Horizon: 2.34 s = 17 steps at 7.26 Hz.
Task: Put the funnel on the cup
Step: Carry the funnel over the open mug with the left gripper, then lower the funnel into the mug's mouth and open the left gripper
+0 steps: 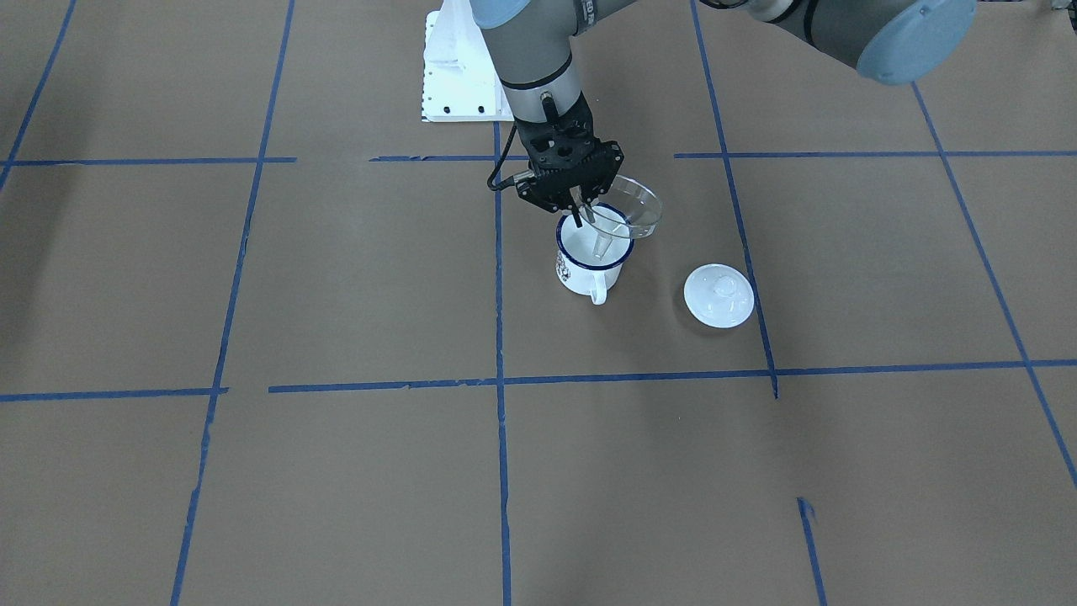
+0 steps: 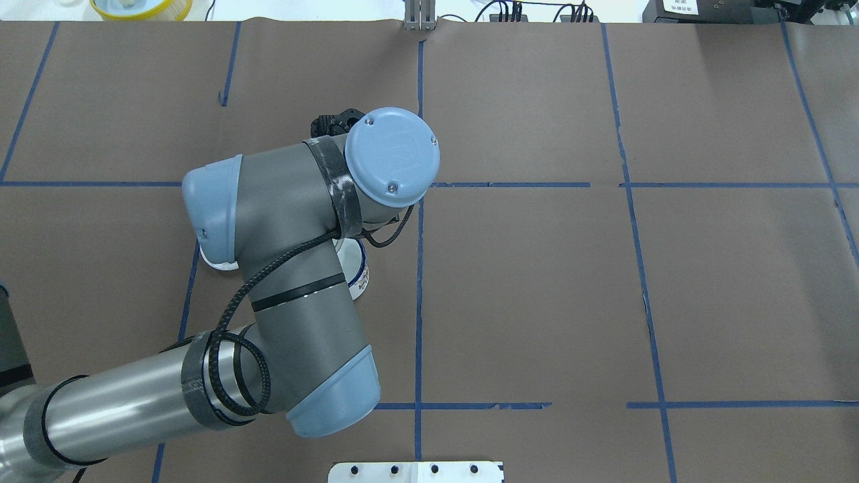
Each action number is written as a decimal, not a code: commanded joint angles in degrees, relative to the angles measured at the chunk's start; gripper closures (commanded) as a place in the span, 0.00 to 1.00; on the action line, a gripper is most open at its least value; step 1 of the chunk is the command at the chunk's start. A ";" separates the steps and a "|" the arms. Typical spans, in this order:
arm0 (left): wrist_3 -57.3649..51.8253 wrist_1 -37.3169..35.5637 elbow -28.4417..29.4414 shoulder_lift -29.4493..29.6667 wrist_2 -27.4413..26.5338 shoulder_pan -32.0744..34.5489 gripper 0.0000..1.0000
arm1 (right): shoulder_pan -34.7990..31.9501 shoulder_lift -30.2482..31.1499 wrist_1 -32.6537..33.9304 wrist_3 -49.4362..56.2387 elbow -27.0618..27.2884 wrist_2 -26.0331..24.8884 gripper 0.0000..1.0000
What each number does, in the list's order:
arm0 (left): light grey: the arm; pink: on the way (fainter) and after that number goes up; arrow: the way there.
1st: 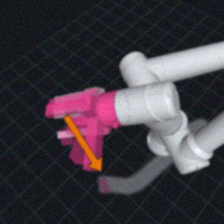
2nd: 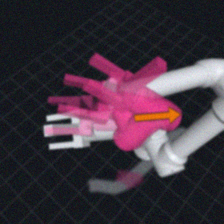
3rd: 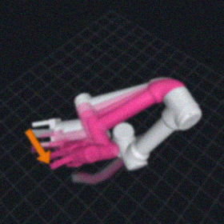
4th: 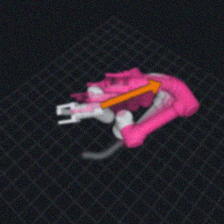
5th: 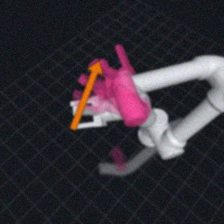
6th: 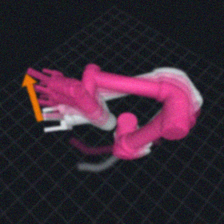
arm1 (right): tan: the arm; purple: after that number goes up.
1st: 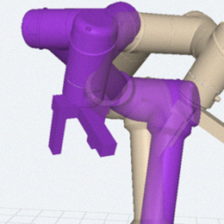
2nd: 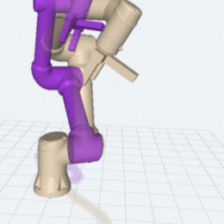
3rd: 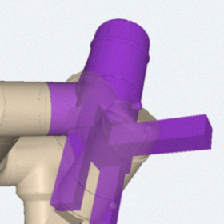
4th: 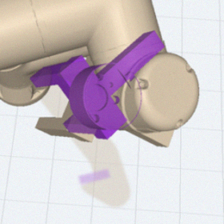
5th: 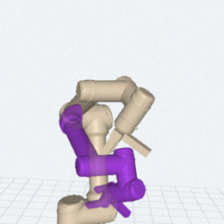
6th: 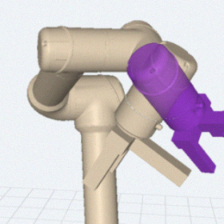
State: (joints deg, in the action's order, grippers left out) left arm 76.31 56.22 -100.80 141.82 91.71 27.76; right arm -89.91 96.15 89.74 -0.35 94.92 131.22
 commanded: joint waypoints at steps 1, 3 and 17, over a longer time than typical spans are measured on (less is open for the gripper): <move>-2.22 -1.20 0.69 -0.22 -1.97 -2.18 1.00 | 0.00 0.00 0.00 0.00 0.00 0.00 0.00; -2.22 -1.73 0.60 -0.05 -1.97 -3.50 1.00 | 0.00 0.00 0.00 0.00 0.00 0.00 0.00; -19.18 16.30 -18.12 -19.41 5.46 14.73 0.00 | 0.00 0.00 0.00 0.00 0.00 0.00 0.00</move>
State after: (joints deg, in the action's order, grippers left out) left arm 64.95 64.97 -118.65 128.70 93.14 37.19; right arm -89.91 96.15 89.74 -0.35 94.92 131.22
